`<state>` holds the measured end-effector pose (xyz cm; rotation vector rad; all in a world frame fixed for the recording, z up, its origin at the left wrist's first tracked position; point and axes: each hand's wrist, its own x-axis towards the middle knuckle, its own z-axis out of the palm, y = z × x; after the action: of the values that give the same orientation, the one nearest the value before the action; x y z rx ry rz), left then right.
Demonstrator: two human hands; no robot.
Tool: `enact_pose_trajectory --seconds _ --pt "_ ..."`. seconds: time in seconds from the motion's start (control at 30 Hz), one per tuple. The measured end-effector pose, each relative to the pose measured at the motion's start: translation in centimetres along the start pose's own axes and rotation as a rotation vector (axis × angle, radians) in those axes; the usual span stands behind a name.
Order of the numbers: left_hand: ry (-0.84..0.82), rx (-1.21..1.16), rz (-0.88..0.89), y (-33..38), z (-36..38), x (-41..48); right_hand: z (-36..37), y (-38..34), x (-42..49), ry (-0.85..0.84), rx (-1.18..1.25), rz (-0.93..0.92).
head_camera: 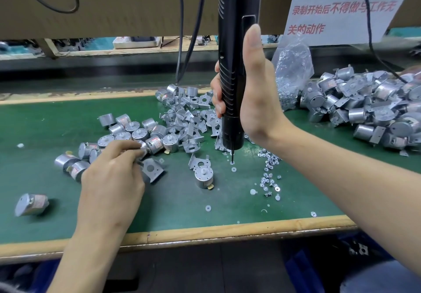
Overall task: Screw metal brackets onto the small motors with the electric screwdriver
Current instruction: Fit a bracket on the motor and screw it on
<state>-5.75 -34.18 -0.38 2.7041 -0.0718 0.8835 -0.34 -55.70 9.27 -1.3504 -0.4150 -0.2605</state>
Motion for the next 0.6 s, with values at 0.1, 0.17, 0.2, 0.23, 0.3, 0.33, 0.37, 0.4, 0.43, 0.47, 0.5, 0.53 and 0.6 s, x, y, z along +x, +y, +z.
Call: enact_pose_trajectory --seconds 0.1,0.17,0.2,0.23,0.3,0.33,0.37,0.4,0.43,0.47,0.5,0.53,0.6 --pt "-0.066 0.018 -0.062 -0.5 0.6 0.0 0.0 0.0 0.0 -0.004 -0.002 -0.003" --pt "-0.052 0.037 -0.110 -0.9 0.8 -0.1 0.0 0.2 -0.1 -0.002 -0.007 -0.004" --pt "-0.032 0.042 -0.145 -1.0 0.8 -0.1 -0.1 0.2 -0.1 -0.003 -0.011 -0.003" --pt "-0.003 0.045 -0.179 -1.2 0.7 -0.1 -0.1 0.2 -0.1 -0.003 -0.013 -0.002" --pt "0.069 0.038 -0.217 -1.5 0.6 0.1 -0.1 0.3 0.0 0.000 -0.015 0.002" --pt "0.097 0.021 -0.218 -1.6 0.6 0.2 -0.1 0.3 0.0 0.001 -0.017 0.004" --pt "0.116 -0.006 -0.210 -1.7 0.7 0.2 -0.1 0.3 0.0 0.002 -0.019 0.004" --pt "0.126 -0.041 -0.200 -1.7 0.7 0.3 -0.1 0.2 0.0 0.001 -0.020 0.004" --pt "0.132 -0.083 -0.193 -1.7 0.8 0.4 -0.1 0.2 0.0 0.001 -0.020 0.002" --pt "0.131 -0.130 -0.197 -1.5 0.8 0.4 -0.1 0.2 0.0 0.000 -0.020 0.001" --pt "0.124 -0.185 -0.209 -1.4 0.8 0.5 -0.1 0.2 0.0 -0.001 -0.019 0.000" --pt "0.110 -0.249 -0.222 -1.1 0.8 0.5 -0.1 0.2 0.0 -0.002 -0.019 -0.002" --pt "0.066 -0.413 -0.221 -0.4 0.8 0.3 0.0 0.1 -0.1 -0.004 -0.019 -0.005"
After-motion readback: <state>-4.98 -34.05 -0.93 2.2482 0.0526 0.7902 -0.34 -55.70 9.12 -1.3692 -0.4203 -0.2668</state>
